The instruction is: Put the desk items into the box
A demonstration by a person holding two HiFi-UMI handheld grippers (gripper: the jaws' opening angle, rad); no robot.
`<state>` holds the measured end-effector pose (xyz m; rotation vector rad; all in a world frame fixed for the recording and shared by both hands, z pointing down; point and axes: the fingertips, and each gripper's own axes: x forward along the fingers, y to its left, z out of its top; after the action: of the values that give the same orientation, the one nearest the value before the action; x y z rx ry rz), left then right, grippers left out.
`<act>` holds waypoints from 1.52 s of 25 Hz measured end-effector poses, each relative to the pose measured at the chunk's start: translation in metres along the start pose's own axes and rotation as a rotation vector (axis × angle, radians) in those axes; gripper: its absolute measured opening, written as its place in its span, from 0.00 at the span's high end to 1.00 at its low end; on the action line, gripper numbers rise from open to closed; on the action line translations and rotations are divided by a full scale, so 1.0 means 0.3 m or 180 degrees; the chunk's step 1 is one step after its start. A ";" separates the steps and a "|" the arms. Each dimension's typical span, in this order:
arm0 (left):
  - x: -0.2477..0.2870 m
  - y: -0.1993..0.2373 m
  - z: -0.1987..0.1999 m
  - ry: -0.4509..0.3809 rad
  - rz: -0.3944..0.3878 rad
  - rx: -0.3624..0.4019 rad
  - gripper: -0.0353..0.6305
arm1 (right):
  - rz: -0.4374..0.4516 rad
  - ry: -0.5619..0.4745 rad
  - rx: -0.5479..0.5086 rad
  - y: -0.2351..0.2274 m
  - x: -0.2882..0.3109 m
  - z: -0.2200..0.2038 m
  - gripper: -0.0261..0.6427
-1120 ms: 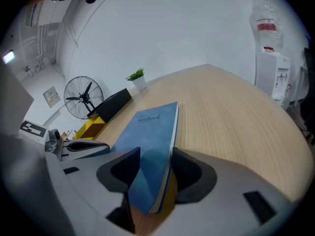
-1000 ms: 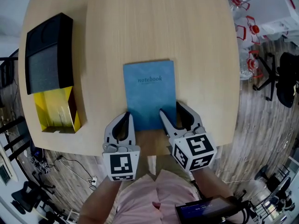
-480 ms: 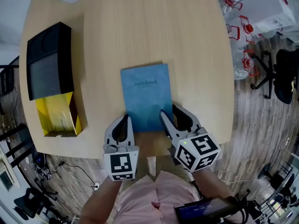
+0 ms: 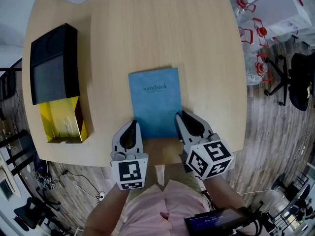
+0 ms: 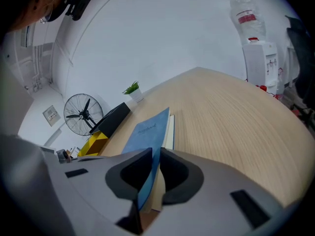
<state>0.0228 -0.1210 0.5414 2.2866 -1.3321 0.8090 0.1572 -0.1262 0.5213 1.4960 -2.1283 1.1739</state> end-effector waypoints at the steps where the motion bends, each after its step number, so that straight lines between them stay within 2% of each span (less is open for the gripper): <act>1: 0.000 0.000 -0.001 0.0000 0.0001 0.0000 0.93 | -0.0010 0.0020 -0.0013 -0.003 0.001 -0.002 0.89; 16: -0.013 -0.003 -0.011 -0.0001 0.0029 0.0000 0.93 | -0.0054 0.0084 -0.0147 0.004 -0.015 -0.018 0.91; 25: -0.014 -0.004 -0.010 0.0000 0.0025 0.0004 0.93 | -0.0104 0.0240 -0.0061 -0.033 0.015 -0.056 0.85; 30: -0.014 -0.003 -0.008 -0.0004 0.0025 0.0007 0.93 | -0.0186 0.0357 -0.0140 -0.035 0.019 -0.074 0.74; 38: -0.014 -0.004 -0.010 -0.0013 0.0039 0.0015 0.93 | -0.0102 0.0461 -0.0198 -0.008 0.026 -0.084 0.74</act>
<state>0.0213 -0.1158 0.5408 2.2871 -1.3485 0.8127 0.1506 -0.1126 0.5432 1.3701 -2.0191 1.1569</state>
